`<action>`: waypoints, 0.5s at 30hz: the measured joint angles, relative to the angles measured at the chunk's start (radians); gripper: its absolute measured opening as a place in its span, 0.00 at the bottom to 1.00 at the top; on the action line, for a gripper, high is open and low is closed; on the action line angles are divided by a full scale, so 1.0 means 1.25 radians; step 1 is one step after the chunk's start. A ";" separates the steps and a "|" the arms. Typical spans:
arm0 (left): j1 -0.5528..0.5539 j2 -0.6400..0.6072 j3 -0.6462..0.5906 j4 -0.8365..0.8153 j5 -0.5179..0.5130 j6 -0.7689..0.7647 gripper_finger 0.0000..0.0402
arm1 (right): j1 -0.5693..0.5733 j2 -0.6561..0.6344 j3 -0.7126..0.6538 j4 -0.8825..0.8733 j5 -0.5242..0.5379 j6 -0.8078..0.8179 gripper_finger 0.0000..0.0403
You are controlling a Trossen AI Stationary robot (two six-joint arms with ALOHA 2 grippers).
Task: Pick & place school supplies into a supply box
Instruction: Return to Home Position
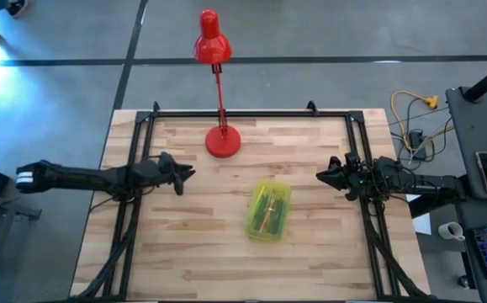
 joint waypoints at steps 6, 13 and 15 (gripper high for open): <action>0.000 0.048 0.000 0.000 0.000 0.000 0.27 | 0.000 0.000 0.000 0.000 0.000 0.000 0.15; 0.000 0.094 0.000 0.000 0.000 0.000 0.27 | 0.000 0.000 0.000 0.000 0.000 0.000 0.15; 0.000 0.105 0.000 0.000 0.000 0.000 0.27 | 0.000 0.000 0.000 0.000 0.000 0.000 0.15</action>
